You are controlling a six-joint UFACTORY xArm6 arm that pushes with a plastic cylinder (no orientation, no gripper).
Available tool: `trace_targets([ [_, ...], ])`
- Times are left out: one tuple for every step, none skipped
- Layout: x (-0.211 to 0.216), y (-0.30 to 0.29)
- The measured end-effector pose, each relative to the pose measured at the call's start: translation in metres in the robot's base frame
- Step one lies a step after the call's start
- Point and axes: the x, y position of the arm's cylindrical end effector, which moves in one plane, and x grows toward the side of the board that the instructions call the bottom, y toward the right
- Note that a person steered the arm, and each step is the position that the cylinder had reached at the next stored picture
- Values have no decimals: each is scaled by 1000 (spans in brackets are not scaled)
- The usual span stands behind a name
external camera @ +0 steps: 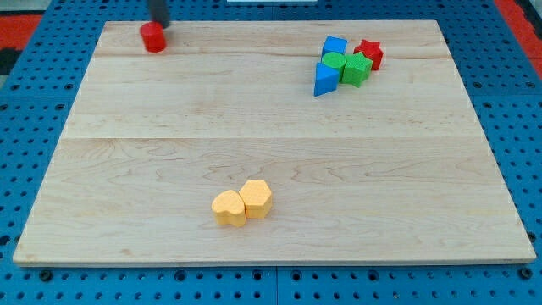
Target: Move the red circle to the center
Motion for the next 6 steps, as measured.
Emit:
trace_targets([
  [32,1],
  [62,18],
  [73,40],
  [98,42],
  [99,42],
  [99,42],
])
